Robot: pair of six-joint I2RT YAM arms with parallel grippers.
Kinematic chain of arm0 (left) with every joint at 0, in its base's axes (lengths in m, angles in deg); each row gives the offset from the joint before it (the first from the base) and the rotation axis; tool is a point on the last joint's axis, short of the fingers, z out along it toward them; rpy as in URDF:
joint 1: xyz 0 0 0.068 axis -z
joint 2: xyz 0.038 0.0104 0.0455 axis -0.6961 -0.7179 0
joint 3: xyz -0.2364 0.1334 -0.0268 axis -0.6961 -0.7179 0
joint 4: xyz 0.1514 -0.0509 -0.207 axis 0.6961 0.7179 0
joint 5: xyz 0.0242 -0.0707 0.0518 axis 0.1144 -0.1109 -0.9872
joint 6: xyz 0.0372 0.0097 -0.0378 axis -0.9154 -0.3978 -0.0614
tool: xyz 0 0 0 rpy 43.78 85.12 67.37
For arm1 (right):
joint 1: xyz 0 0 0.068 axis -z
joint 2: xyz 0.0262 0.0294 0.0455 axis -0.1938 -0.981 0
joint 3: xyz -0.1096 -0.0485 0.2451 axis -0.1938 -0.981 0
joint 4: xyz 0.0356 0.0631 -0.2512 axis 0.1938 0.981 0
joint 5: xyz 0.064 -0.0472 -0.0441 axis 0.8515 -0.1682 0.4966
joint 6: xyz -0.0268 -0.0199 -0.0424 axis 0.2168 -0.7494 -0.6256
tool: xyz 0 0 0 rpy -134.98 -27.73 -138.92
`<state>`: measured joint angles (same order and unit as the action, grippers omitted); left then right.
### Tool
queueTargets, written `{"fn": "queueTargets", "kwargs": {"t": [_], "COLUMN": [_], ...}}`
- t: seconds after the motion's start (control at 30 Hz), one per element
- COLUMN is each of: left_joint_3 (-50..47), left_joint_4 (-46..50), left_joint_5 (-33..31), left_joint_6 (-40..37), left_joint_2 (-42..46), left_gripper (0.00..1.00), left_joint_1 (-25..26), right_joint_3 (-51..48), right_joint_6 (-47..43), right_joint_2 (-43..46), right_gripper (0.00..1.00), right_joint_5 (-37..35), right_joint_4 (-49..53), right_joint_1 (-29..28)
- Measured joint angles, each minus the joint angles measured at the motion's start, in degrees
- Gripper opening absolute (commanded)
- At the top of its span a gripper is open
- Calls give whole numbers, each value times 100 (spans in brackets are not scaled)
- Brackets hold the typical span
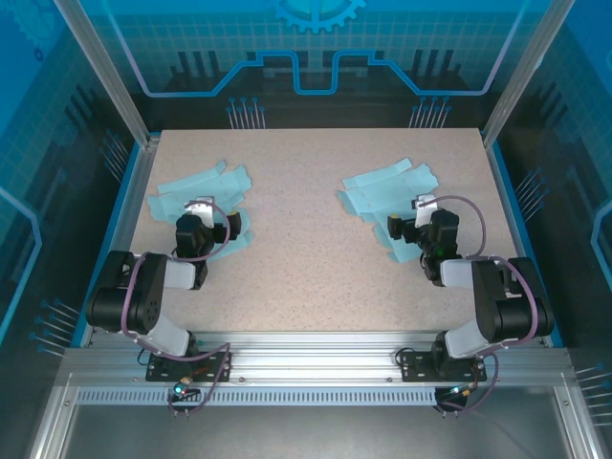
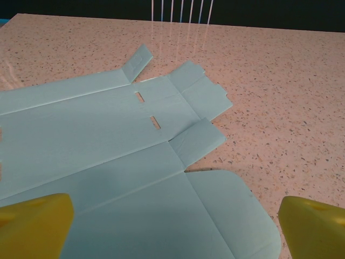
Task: Fold the paper box
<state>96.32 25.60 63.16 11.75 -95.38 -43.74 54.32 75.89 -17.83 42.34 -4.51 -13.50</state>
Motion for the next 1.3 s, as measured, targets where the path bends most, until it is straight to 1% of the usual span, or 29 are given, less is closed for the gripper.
{"fn": "queueTargets", "kwargs": {"t": [0.73,0.9,1.07,1.2,1.3], "left_joint_3": [-4,24,223,442,693], "left_joint_4": [72,553,1394,1930,2310], "left_joint_5": [0,-7,-243,-236,-238], "left_joint_6": [0,0,50,531,1110], "left_joint_2": [90,721,1484,1991,2135], "left_gripper": [99,99,99,99,99], "left_joint_1": [0,11,208,328,614], "right_joint_3": [0,125,262,369,507], "right_joint_6": [0,-2,2,35,116], "right_joint_2": [0,22,442,793,975], "right_gripper": [100,100,100,100,100], "right_joint_5": [0,2,-127,-315,-516], "right_joint_4": [0,256,789,1128,1467], "right_joint_1": [0,0,-2,-4,-4]}}
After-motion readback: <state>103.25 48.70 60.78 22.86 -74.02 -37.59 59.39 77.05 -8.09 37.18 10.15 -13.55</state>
